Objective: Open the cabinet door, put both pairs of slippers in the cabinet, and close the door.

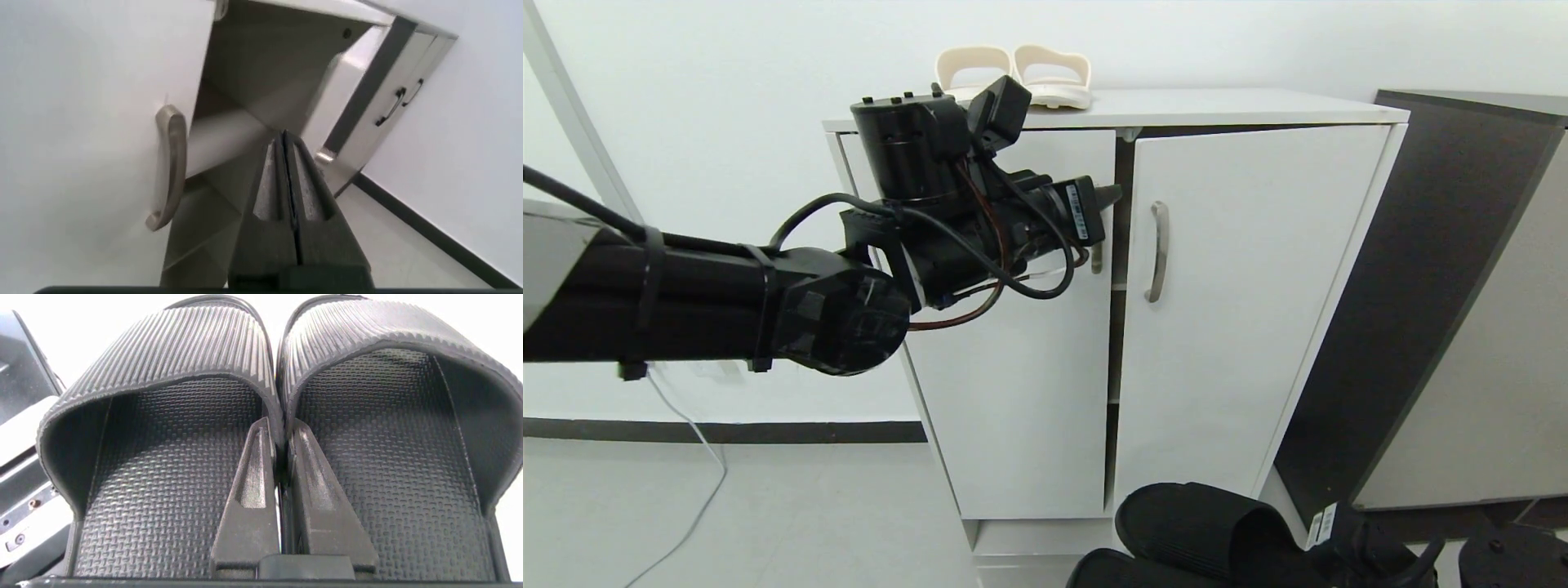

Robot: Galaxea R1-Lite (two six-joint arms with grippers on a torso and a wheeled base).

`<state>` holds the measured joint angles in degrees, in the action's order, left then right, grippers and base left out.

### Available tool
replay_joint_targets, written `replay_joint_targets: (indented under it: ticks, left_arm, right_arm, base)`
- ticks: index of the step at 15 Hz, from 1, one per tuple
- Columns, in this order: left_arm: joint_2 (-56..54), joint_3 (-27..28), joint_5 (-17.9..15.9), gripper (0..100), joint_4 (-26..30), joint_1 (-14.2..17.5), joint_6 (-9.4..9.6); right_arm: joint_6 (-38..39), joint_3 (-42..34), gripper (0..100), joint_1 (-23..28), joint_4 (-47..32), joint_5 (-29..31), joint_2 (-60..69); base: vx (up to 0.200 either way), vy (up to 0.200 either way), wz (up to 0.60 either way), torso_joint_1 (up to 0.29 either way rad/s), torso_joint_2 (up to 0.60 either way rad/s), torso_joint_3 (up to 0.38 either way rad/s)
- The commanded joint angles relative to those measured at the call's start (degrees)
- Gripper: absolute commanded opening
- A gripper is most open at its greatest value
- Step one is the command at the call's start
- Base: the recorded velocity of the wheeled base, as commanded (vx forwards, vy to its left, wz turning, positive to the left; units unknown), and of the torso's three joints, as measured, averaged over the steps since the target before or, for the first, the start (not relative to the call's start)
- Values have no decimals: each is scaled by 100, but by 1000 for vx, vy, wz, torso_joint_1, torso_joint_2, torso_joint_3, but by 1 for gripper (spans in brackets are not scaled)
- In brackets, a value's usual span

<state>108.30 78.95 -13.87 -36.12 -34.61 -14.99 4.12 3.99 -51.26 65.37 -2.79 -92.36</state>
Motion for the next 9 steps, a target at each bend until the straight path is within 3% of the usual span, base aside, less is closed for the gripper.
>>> replay_joint_targets:
  ticks: [1,3,9]
  left_arm:
    - [130,121,-37,0,44,-2,5]
    - [121,130,-212,0,70,-20,5]
    - [411,552,-230,0,149,42,-3]
  right_arm:
    - [1,-3,0,-15,2,-2,-37]
    - [1,-3,0,-15,2,-2,-46]
    - [1,-3,0,-24,2,-11,-54]
  base:
    - [0,0,0,0,0,0]
    - [0,0,0,0,0,0]
    - [0,0,0,0,0,0]
